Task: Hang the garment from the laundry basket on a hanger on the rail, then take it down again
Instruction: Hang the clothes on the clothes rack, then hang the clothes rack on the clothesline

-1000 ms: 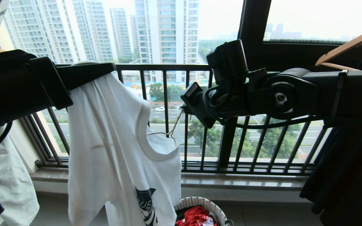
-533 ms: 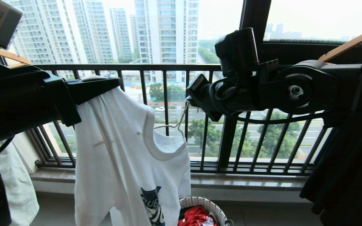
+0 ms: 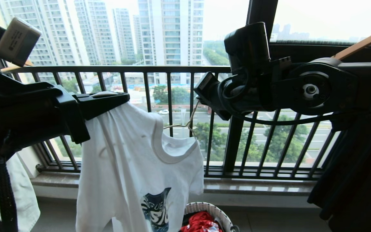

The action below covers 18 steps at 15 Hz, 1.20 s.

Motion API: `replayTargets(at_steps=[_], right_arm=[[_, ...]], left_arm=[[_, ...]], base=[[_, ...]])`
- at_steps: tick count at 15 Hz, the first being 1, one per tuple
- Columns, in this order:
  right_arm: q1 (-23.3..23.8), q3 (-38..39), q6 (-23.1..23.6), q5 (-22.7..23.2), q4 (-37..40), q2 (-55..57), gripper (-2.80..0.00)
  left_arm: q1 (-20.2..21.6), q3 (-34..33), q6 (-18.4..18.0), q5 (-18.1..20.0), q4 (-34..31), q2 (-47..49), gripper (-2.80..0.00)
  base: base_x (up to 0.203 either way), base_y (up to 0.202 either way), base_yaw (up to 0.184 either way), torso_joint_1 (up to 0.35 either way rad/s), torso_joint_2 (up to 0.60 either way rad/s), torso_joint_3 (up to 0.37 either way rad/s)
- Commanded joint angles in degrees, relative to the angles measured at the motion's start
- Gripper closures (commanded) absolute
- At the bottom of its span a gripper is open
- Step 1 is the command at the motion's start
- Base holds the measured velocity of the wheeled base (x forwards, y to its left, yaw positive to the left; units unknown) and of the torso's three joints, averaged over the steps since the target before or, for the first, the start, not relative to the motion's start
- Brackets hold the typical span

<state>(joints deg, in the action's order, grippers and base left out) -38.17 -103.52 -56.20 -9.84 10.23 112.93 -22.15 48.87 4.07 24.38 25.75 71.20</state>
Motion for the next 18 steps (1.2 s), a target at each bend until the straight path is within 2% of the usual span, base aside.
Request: replayTargets(at_steps=[1,3,5,6,13,18], right_arm=[[0.02,-0.01,-0.21,-0.01,0.06,-0.15,0.00],[0.03,-0.01,0.31,-0.09,0.06,-0.17,0.00],[0.20,-0.01,0.31,-0.09,0.06,-0.17,0.00],[0.20,-0.01,0.39,-0.09,0.06,-0.17,0.00],[1.17,-0.01,1.45,-0.09,0.06,0.01,0.00],[1.25,0.16,3.90,-1.68,-0.03,0.27,0.00]], left_arm=[[0.09,-0.62,-0.82,0.14,0.18,0.96,0.00],[0.09,-1.19,-2.67,0.14,0.18,1.63,0.00],[0.09,-1.41,-2.84,0.05,0.53,1.64,0.00],[0.09,-1.41,-2.84,0.05,0.57,1.49,-2.80],[0.18,-1.41,-3.98,0.05,0.11,-2.01,-2.80],[0.22,-1.41,-4.48,-0.10,0.24,1.71,-2.80]], base=[[0.000,0.000,0.000,0.000,0.00,0.000],[0.000,0.000,0.000,0.000,0.00,0.000],[0.000,0.000,0.000,0.000,0.00,0.000],[0.000,0.000,0.000,0.000,0.00,0.000],[0.000,0.000,0.000,0.000,0.00,0.000],[0.000,0.000,0.000,0.000,0.00,0.000]])
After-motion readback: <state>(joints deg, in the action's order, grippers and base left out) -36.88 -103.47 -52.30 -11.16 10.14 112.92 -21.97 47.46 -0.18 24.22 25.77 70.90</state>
